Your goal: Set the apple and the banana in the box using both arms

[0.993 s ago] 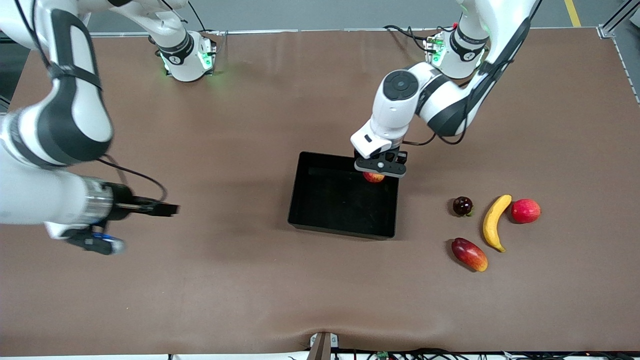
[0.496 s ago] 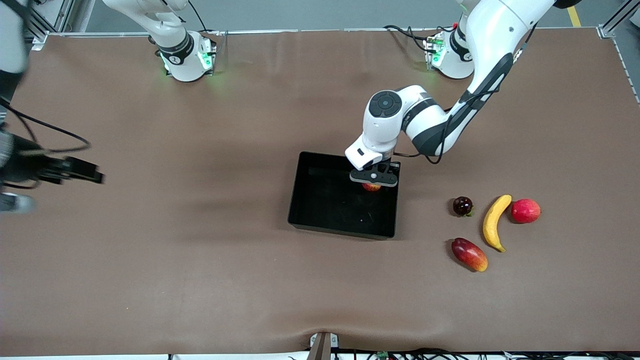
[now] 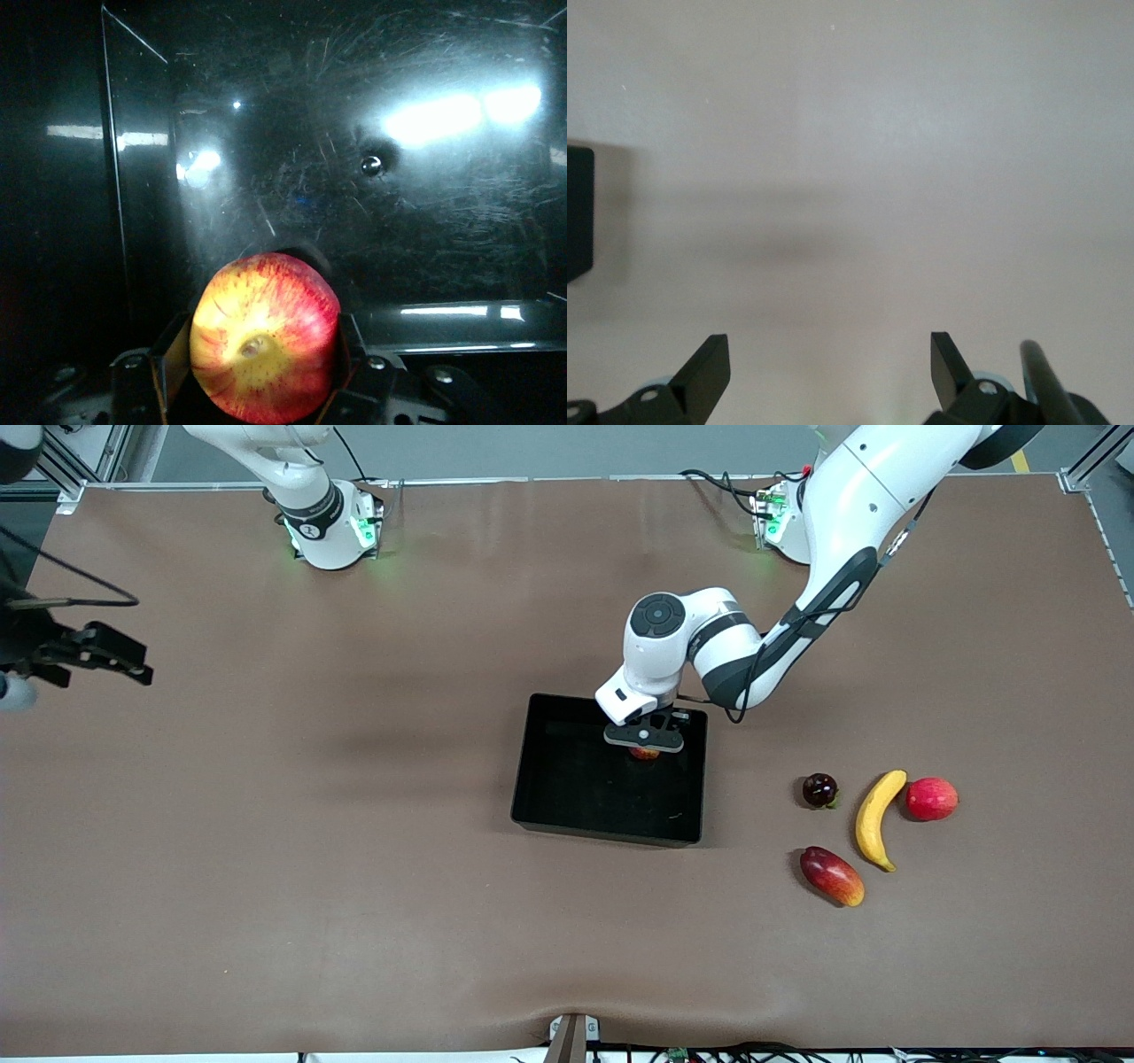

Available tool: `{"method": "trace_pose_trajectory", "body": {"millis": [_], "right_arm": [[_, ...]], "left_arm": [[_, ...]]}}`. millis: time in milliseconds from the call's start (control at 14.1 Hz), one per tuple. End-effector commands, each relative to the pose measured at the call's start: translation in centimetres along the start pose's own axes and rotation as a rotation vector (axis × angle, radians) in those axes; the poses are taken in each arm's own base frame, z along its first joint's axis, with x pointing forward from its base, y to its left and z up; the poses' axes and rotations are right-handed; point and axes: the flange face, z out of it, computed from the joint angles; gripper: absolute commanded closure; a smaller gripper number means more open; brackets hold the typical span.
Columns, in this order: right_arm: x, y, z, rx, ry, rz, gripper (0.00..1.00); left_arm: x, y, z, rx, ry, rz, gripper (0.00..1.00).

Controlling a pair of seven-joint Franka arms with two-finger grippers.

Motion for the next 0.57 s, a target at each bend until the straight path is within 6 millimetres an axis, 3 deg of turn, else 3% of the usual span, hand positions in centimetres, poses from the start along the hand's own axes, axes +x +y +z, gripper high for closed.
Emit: {"method": "trace_pose_trajectory", "body": {"millis": [0,142,213,284,354,496], "right_arm": [[-1.6,0.8,1.5,-0.019,-0.033,-0.080,0.00],[-1.4,1.2,0.5,-0.004,-0.002,-0.083,0.00],[-1.4,1.0,-0.9,-0.005,0.029,-0.079,0.00],[-1.3,1.5,-2.7,-0.006,0.065,-0.078,0.00],[-0.9,1.3,-3.9,-0.008,0.091,-0.082,0.00],[-1.0,0.7,-4.6,-0.027,0.105,-0.091,0.00]], "left_arm": [[0.2,0.3,-0.1,-0.008,0.027,-0.030,1.00],[0.1,0.4,0.0,-0.010,0.025,-0.044,1.00],[0.1,0.4,0.2,-0.010,0.021,-0.058,0.75],[0.2,0.3,0.2,-0.010,0.020,-0.067,0.43],[0.2,0.3,0.1,-0.010,0.023,-0.071,0.00],[0.7,-0.1,-0.8,-0.009,0.040,-0.078,0.00]]}}
